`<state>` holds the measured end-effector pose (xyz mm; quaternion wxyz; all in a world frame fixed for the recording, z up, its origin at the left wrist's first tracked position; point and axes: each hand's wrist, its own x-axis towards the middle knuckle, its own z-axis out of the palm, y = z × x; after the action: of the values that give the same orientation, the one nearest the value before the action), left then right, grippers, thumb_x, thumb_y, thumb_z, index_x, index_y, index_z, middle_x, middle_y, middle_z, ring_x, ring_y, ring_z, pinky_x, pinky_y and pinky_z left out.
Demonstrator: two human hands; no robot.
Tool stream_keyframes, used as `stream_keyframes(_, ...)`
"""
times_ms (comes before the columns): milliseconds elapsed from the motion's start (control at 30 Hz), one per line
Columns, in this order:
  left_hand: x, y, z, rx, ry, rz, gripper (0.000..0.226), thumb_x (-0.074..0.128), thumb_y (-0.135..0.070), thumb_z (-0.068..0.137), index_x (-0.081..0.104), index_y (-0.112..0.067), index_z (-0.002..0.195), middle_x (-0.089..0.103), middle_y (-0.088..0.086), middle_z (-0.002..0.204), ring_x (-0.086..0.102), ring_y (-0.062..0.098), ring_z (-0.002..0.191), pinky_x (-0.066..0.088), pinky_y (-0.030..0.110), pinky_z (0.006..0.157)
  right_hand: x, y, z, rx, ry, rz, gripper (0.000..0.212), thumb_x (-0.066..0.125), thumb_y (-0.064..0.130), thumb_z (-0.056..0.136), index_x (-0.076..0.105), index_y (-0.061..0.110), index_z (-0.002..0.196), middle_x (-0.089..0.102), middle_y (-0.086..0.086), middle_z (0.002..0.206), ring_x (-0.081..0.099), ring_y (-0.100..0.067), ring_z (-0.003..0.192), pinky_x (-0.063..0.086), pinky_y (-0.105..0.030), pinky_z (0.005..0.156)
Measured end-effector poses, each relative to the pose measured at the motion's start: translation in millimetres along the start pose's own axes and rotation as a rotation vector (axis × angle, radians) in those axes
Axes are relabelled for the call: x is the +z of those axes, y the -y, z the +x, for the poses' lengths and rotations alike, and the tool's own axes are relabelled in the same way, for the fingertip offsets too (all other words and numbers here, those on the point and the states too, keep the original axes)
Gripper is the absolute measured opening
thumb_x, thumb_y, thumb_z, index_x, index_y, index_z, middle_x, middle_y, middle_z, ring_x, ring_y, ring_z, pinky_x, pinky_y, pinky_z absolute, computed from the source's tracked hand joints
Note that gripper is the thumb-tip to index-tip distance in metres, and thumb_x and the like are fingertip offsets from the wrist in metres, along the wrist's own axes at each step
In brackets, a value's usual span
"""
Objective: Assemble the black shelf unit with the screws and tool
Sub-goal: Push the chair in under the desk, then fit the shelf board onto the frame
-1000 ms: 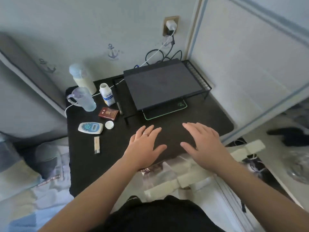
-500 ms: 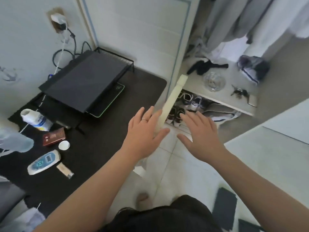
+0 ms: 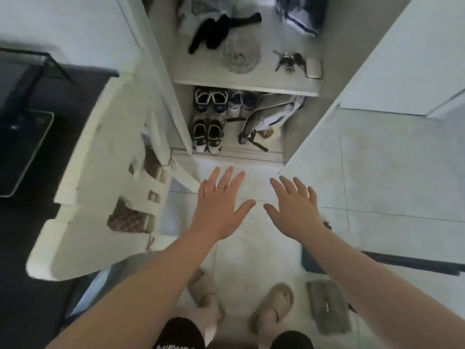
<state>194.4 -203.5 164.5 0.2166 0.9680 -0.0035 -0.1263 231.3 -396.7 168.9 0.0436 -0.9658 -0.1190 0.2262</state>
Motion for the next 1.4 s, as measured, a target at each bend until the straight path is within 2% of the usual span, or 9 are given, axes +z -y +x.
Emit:
stream_keyframes(300,318,104,188,0.044,0.067,0.128,0.074,0.027,-0.069,0.096,0.011,-0.033,0.159,0.003,-0.003,0.169,-0.01,0.021,0.153,0.0,0.049,0.122,283,-130,201,0.135,0.01,0.001,0.068,0.037,0.054,0.104,0.008,0.028,0.16,0.01,0.001,0.169,0.003,-0.031,0.156,0.008,-0.053,0.123)
stream_keyframes(400,388,132,227,0.074,0.065,0.195,0.076,0.027,-0.07,0.095,0.009,-0.032,0.159,0.002,-0.002,0.169,-0.01,0.023,0.154,0.003,0.051,0.123,348,-155,246,0.141,-0.022,-0.006,0.068,0.037,0.053,0.104,0.008,0.028,0.16,0.009,0.001,0.169,0.003,-0.031,0.156,0.008,-0.053,0.123)
stream_keyframes(533,435,140,245,0.118,0.03,0.249,0.076,0.027,-0.07,0.095,0.009,-0.032,0.158,0.001,-0.002,0.169,-0.01,0.024,0.154,0.003,0.051,0.123,393,-177,262,0.165,-0.066,-0.011,0.068,0.037,0.053,0.103,0.01,0.027,0.16,0.01,0.001,0.169,0.004,-0.031,0.155,0.009,-0.053,0.123)
stream_keyframes(700,418,102,203,0.179,-0.038,0.266,0.076,0.026,-0.07,0.095,0.007,-0.033,0.159,0.0,-0.002,0.169,-0.011,0.023,0.154,0.001,0.05,0.123,384,-193,191,0.202,-0.149,-0.003,0.068,0.037,0.054,0.103,0.01,0.026,0.16,0.01,0.001,0.169,0.004,-0.031,0.156,0.01,-0.053,0.124)
stream_keyframes(900,367,9,98,0.33,-0.167,0.238,0.075,0.03,-0.068,0.096,0.012,-0.033,0.159,0.004,-0.003,0.169,-0.007,0.022,0.154,0.005,0.052,0.122,351,-202,28,0.257,-0.324,0.064,0.069,0.04,0.054,0.102,0.012,0.027,0.159,0.011,0.003,0.169,0.006,-0.029,0.155,0.01,-0.052,0.123)
stream_keyframes(1100,354,-84,26,0.506,-0.213,0.245,0.074,0.034,-0.067,0.096,0.014,-0.033,0.159,0.009,-0.003,0.168,-0.003,0.021,0.154,0.007,0.049,0.122,342,-226,-124,0.308,-0.47,0.09,0.07,0.038,0.057,0.101,0.012,0.028,0.16,0.01,0.003,0.169,0.007,-0.029,0.155,0.009,-0.051,0.124)
stream_keyframes(1233,370,-145,8,0.62,-0.175,0.239,0.074,0.034,-0.068,0.095,0.016,-0.033,0.158,0.012,-0.004,0.168,0.001,0.021,0.154,0.011,0.047,0.121,344,-253,-200,0.362,-0.567,0.105,0.07,0.037,0.059,0.1,0.014,0.029,0.159,0.013,0.005,0.168,0.008,-0.027,0.155,0.008,-0.049,0.123)
stream_keyframes(1400,402,-218,5,0.662,0.0,0.146,0.073,0.046,-0.061,0.095,0.02,-0.031,0.157,0.019,-0.004,0.166,0.01,0.022,0.153,0.02,0.048,0.119,353,-294,-272,0.498,-0.673,0.215,0.07,0.04,0.057,0.1,0.015,0.031,0.161,0.015,0.007,0.168,0.007,-0.023,0.155,0.004,-0.049,0.124)
